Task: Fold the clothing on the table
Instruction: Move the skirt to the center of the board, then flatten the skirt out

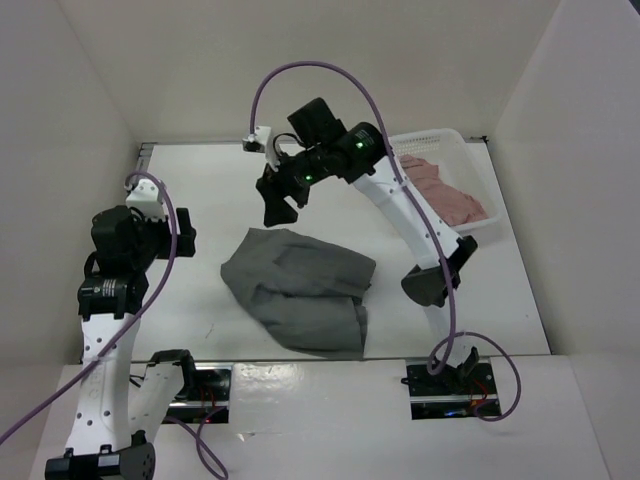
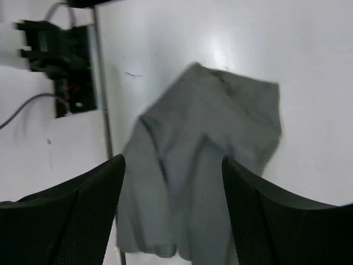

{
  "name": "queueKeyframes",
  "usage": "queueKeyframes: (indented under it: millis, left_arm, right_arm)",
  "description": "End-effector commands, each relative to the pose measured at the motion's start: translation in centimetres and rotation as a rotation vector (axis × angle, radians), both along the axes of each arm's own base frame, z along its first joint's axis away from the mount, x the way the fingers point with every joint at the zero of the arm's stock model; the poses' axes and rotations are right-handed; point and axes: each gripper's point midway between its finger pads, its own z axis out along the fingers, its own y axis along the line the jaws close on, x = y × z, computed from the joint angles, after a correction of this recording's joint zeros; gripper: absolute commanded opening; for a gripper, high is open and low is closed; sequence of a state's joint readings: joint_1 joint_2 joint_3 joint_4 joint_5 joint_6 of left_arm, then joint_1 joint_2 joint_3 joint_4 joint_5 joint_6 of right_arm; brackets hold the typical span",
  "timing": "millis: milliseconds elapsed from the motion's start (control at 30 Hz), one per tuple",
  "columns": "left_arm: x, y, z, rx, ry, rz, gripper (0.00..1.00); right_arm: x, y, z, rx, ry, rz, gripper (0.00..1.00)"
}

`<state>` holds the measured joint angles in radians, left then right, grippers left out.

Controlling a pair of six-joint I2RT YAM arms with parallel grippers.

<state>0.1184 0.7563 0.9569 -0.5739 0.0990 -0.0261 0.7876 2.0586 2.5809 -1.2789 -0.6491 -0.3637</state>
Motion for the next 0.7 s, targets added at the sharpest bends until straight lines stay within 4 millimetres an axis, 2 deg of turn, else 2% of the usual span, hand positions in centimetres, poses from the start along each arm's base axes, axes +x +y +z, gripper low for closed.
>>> queueKeyframes:
  millis: [0,33,67,100,133,167,200,233,267,300,333,367,400,467,500,567,600,667]
  left_arm:
    - [0.2,-0.2,0.7,0.003,-0.037,-0.019,1.0]
    - [0.2,-0.3,0.7,-0.001,-0.038,-0.028,1.0]
    - [0.2,-0.3,0.7,-0.001,-0.038,-0.028,1.0]
    - [0.2,-0.3,0.7,-0.001,-0.038,-0.028,1.0]
    - [0.2,-0.3,0.7,-0.001,-0.038,-0.028,1.0]
    - [0.2,-0.3,0.7,-0.001,-0.038,-0.028,1.0]
    - [0.2,-0.3,0.7,-0.001,-0.038,-0.028,1.0]
    - [0.2,-0.3,0.7,0.007,-0.038,-0.032,1.0]
    - [0.2,-0.3,0.7,0.007,-0.038,-0.032,1.0]
    - [0.2,-0.3,0.7,0.007,-0.038,-0.032,1.0]
    - [0.4,-0.3,0.5,0.006,-0.029,-0.032,1.0]
    - [0.3,-0.3,0.3,0.005,-0.02,-0.032,1.0]
    - [0.3,-0.3,0.3,0.005,-0.02,-0.032,1.0]
    - [0.4,-0.4,0.0,-0.001,-0.01,-0.04,1.0]
    - [0.4,-0.4,0.0,-0.001,-0.01,-0.04,1.0]
    - [0.4,-0.4,0.0,-0.001,-0.01,-0.04,1.0]
    - [0.4,-0.4,0.0,-0.001,-0.01,-0.04,1.0]
    - [0.5,-0.4,-0.2,-0.002,0.0,-0.04,1.0]
  right_arm:
    - [5.5,-2.4,0.1,-0.064,-0.088,-0.248,0.76]
    - [7.9,-4.2,-0.2,-0.073,-0.068,-0.349,0.76]
    - [9.6,-5.3,0.4,-0.06,-0.092,-0.417,0.78]
    - [11.9,-7.3,-0.1,-0.097,-0.115,-0.524,0.8]
    - [13.6,-8.9,-1.7,-0.141,-0.098,-0.594,0.8]
    - [15.6,-11.9,-2.9,-0.184,-0.084,-0.675,0.8]
    - [16.9,-13.5,-3.6,-0.206,-0.091,-0.729,0.8]
    - [17.4,-15.3,-6.8,-0.28,-0.044,-0.763,0.8]
    - [18.6,-17.8,-8.3,-0.311,-0.033,-0.824,0.8]
    - [20.5,-19.2,-8.9,-0.318,-0.102,-0.89,0.8]
    - [19.8,-21.1,-12.2,-0.4,-0.086,-0.917,0.81]
    - [20.1,-22.5,-13.3,-0.432,-0.107,-0.951,0.84]
    - [19.8,-23.5,-16.1,-0.49,-0.117,-0.955,0.84]
    - [19.4,-24.9,-18.1,-0.523,-0.095,-0.961,0.86]
    - [18.6,-25.6,-19.8,-0.559,-0.062,-0.959,0.86]
    - [18.1,-25.3,-21.3,-0.55,-0.014,-0.928,0.86]
    - [17.6,-26.1,-22.2,-0.57,0.008,-0.933,0.86]
    - [17.3,-25.7,-23.0,-0.559,0.024,-0.917,0.86]
